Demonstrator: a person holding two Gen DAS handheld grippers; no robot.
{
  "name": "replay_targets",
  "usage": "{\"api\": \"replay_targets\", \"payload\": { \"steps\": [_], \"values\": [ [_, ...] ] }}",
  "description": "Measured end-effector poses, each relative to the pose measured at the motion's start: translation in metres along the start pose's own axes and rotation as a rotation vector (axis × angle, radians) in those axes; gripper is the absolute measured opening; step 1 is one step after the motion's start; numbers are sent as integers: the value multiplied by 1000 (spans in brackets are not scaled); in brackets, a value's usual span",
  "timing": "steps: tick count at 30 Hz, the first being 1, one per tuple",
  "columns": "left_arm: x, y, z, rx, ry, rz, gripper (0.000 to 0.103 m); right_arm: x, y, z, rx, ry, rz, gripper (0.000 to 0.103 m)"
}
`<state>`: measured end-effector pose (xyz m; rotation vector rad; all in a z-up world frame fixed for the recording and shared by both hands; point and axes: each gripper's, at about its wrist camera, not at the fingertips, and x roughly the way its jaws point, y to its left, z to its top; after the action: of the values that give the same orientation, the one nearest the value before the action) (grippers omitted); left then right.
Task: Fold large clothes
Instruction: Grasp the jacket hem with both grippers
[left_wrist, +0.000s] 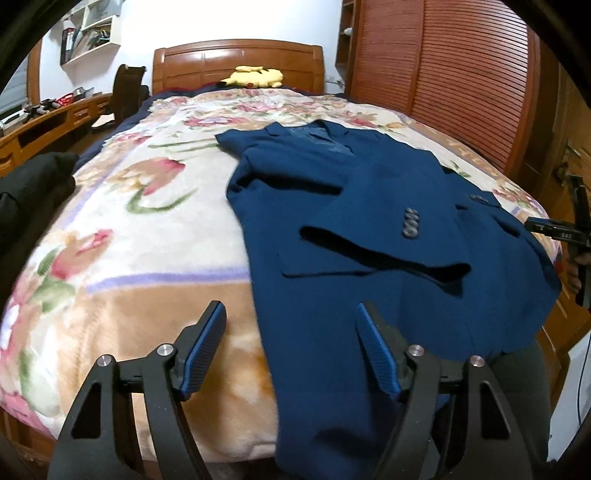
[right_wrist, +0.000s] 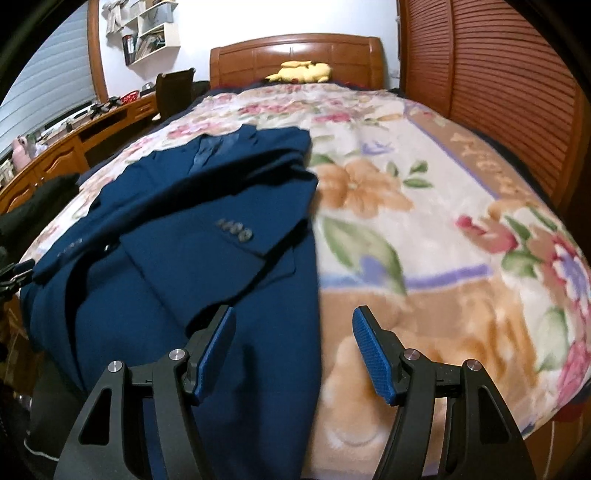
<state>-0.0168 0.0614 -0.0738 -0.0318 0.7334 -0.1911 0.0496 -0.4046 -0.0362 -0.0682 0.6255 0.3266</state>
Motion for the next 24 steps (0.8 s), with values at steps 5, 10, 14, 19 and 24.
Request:
{"api": "replay_targets", "payload": {
  "steps": [5,10,14,19,24],
  "values": [
    [-1,0,-3,-3,-2,-13,62,6,5,-7,-29,32,30,68],
    [-4,1,-8,-24,1,-65,49,15,8,-12,-51,46,52,64],
    [-5,0,-11,-17,8,-76,45,20,9,-12,-57,53,77,50],
    [-4,-4,-13,13,41,-81,45,21,11,-12,-68,58,96,31],
    [-5,-5,-10,16,57,-93,28,20,14,-10,-72,46,88,12]
  ]
}}
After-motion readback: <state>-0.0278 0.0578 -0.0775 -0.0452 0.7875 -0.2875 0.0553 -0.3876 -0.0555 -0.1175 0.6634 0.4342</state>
